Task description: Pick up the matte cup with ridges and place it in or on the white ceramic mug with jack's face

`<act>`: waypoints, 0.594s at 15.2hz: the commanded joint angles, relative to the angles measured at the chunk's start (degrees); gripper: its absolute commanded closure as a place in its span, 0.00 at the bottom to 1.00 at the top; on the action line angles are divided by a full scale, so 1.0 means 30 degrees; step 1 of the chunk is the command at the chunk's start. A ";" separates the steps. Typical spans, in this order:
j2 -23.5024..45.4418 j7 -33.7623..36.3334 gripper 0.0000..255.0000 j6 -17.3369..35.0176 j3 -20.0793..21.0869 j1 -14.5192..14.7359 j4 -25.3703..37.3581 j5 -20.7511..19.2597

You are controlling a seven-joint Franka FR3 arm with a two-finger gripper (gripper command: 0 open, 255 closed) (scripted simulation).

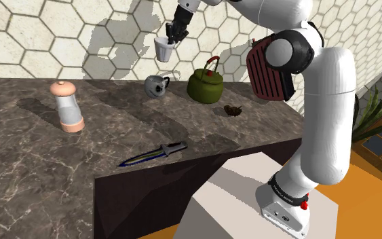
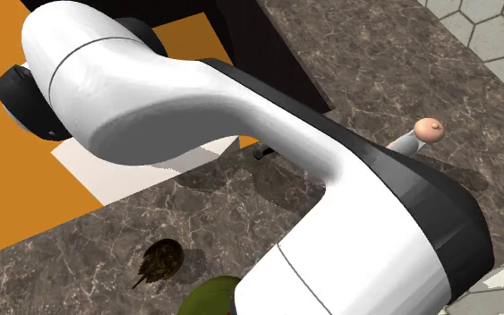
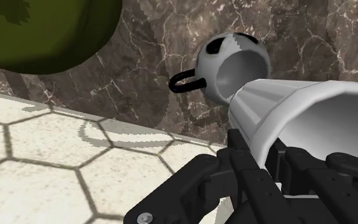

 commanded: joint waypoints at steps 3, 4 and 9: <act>0.0463 -0.0078 1.00 0.0520 0.0044 0.0027 -0.0049 0.0056; 0.0361 -0.0146 1.00 0.0835 0.0039 0.0067 -0.0475 0.0059; 0.0018 -0.0464 1.00 0.2295 0.0034 0.0226 -0.2314 0.0096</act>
